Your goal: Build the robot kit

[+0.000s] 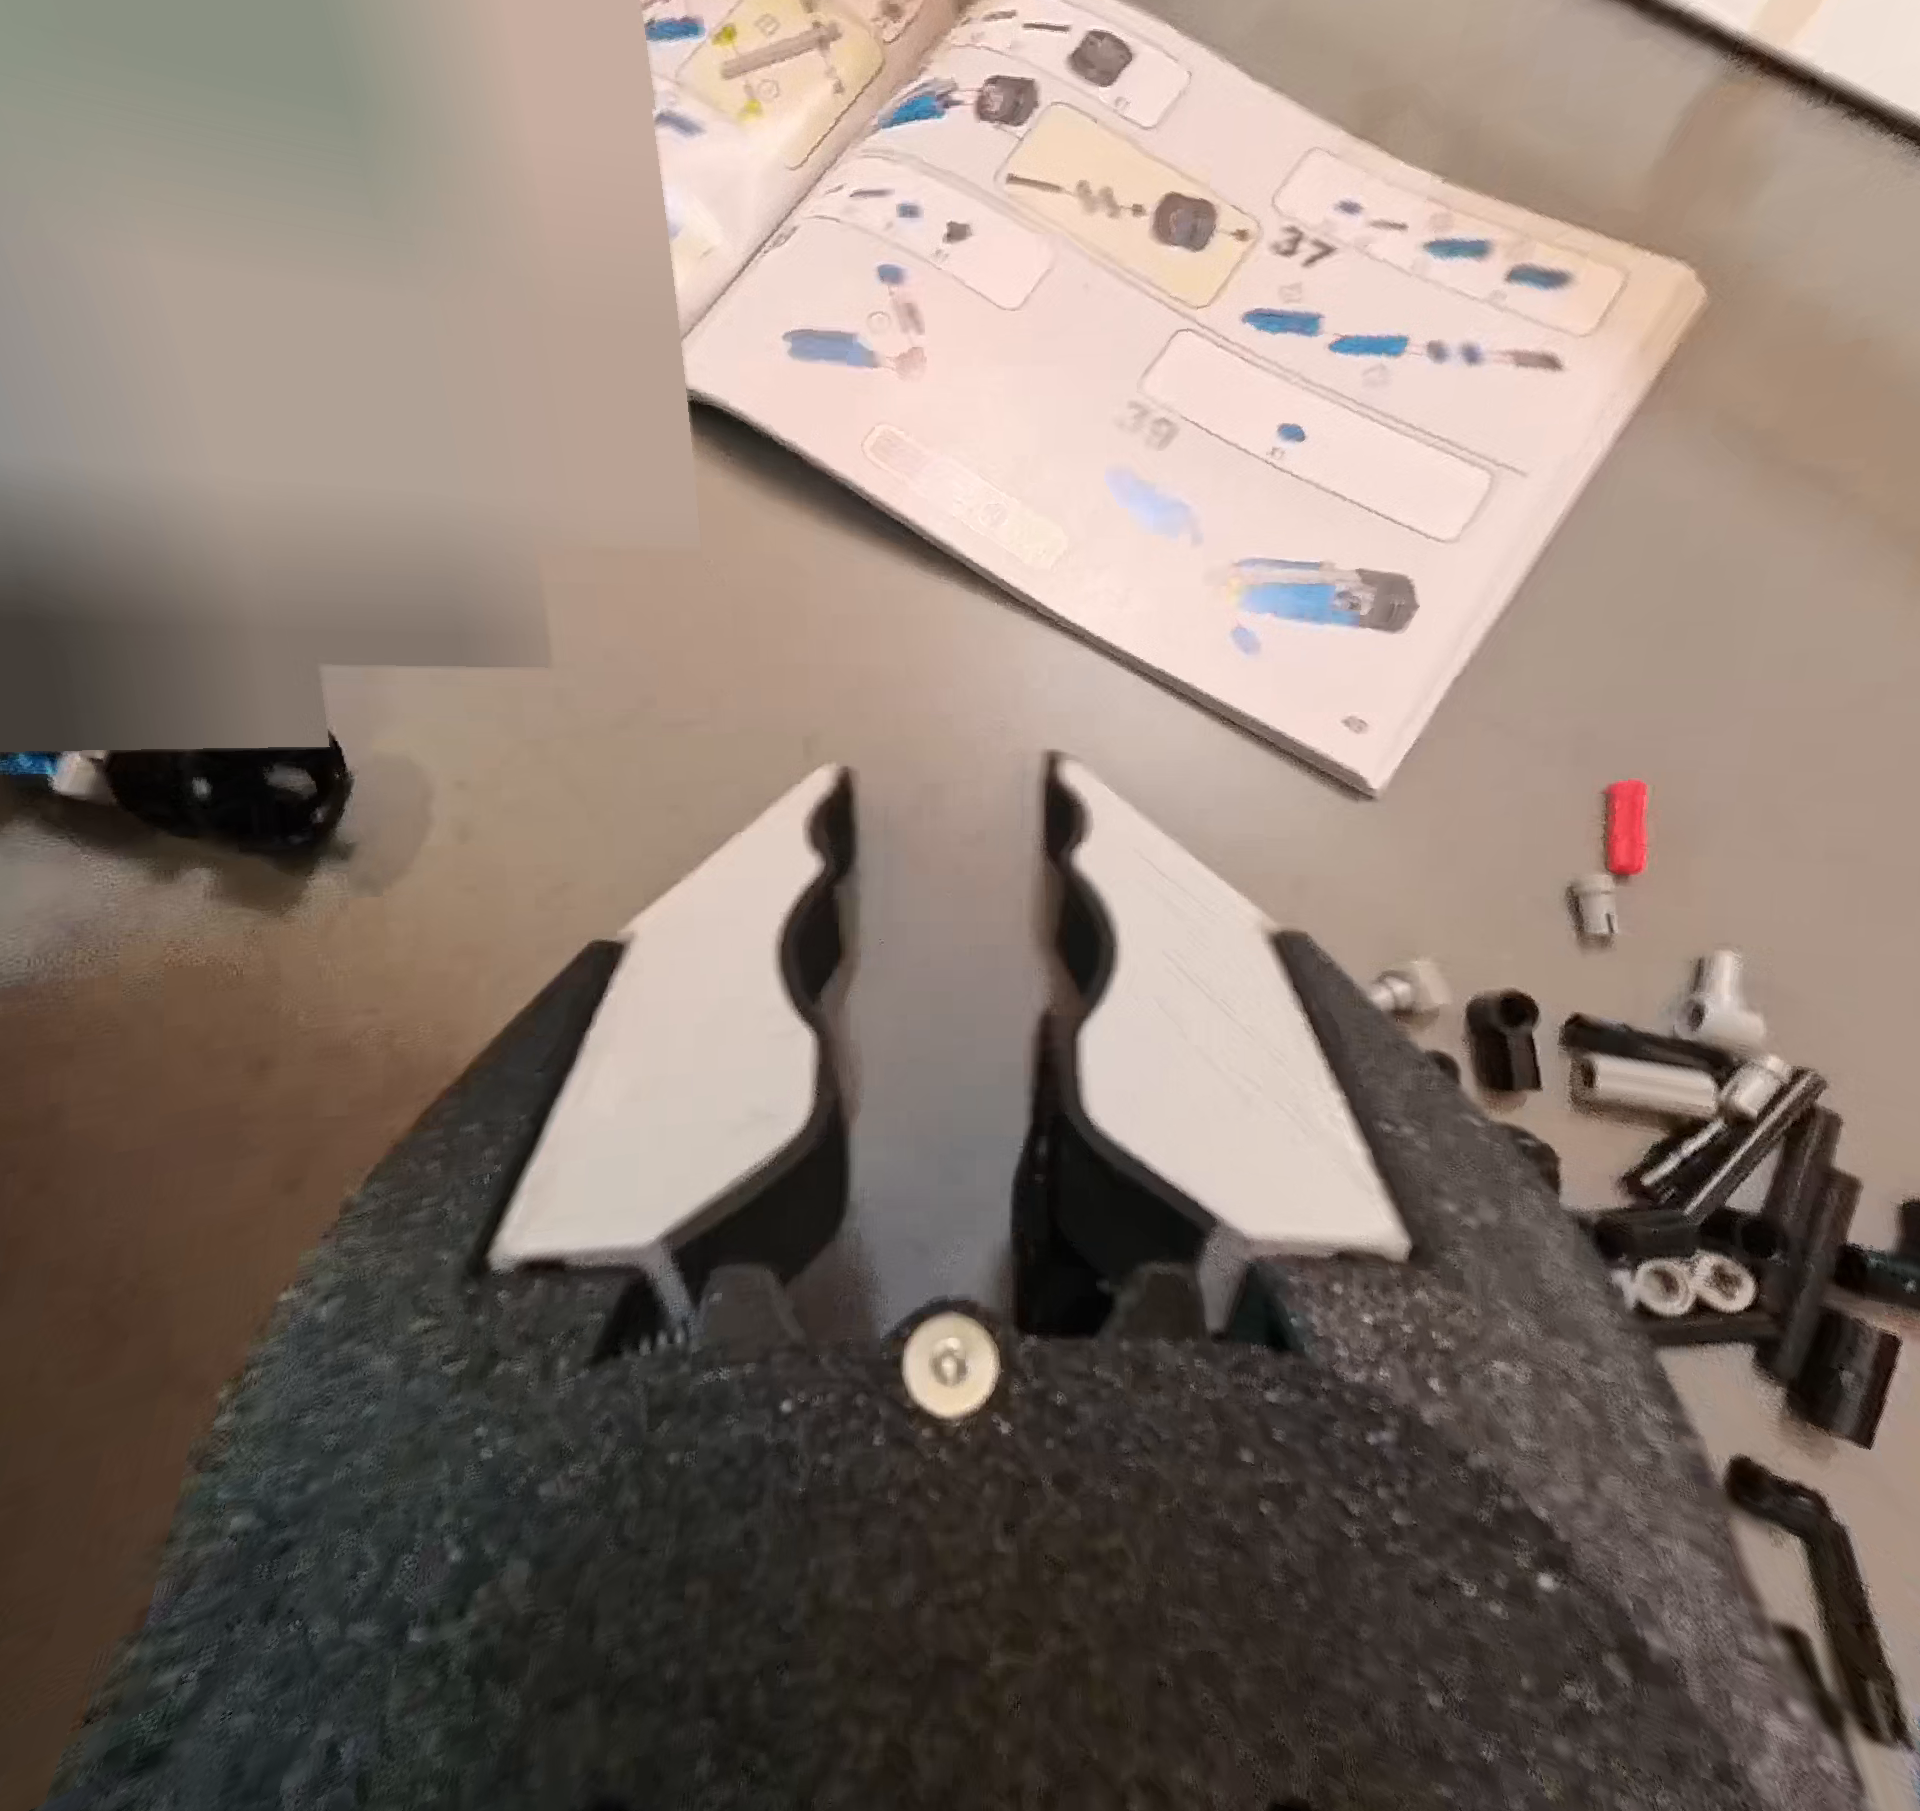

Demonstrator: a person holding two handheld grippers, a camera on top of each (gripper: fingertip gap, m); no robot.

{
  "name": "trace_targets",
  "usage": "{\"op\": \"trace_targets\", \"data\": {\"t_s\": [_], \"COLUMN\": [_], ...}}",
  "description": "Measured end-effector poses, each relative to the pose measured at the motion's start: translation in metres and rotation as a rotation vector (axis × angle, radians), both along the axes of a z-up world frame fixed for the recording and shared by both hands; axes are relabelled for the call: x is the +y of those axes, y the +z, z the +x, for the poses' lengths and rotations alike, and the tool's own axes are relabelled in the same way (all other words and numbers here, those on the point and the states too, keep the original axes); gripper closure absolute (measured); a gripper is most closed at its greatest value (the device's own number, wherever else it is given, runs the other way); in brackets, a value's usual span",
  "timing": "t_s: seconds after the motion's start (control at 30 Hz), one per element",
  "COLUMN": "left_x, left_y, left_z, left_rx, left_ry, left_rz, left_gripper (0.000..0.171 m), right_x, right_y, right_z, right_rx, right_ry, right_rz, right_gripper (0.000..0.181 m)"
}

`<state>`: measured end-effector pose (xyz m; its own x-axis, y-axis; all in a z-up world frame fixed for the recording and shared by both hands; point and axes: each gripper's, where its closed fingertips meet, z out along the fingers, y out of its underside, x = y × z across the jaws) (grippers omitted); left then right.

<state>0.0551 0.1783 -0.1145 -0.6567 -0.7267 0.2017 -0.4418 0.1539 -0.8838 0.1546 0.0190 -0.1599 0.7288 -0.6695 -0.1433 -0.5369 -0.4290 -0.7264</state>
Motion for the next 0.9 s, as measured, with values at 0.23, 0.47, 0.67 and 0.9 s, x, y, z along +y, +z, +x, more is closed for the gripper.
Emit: {"op": "trace_targets", "data": {"t_s": [0.23,0.47,0.67,0.9], "left_x": [-0.007,-0.005,-0.006,-0.002], "left_y": [0.003,0.009,0.005,0.002], "left_z": [-0.007,-0.006,-0.005,-0.002], "left_rx": [-0.077,-0.116,-0.137,-0.156], "left_ry": [-0.038,-0.033,-0.030,0.003], "left_rz": [0.060,0.043,0.102,0.156], "left_gripper": [0.139,0.139,0.139,0.139], "right_x": [-0.034,-0.098,-0.097,-0.136], "right_y": [0.054,0.155,0.208,0.172], "right_z": [0.028,0.047,0.019,-0.049], "right_rx": [-0.134,-0.372,-0.381,-0.352], "right_ry": [-0.181,-0.338,-0.257,-0.296], "right_rz": [0.077,0.313,0.323,-0.023], "right_gripper": [0.133,0.145,0.134,0.134]}}
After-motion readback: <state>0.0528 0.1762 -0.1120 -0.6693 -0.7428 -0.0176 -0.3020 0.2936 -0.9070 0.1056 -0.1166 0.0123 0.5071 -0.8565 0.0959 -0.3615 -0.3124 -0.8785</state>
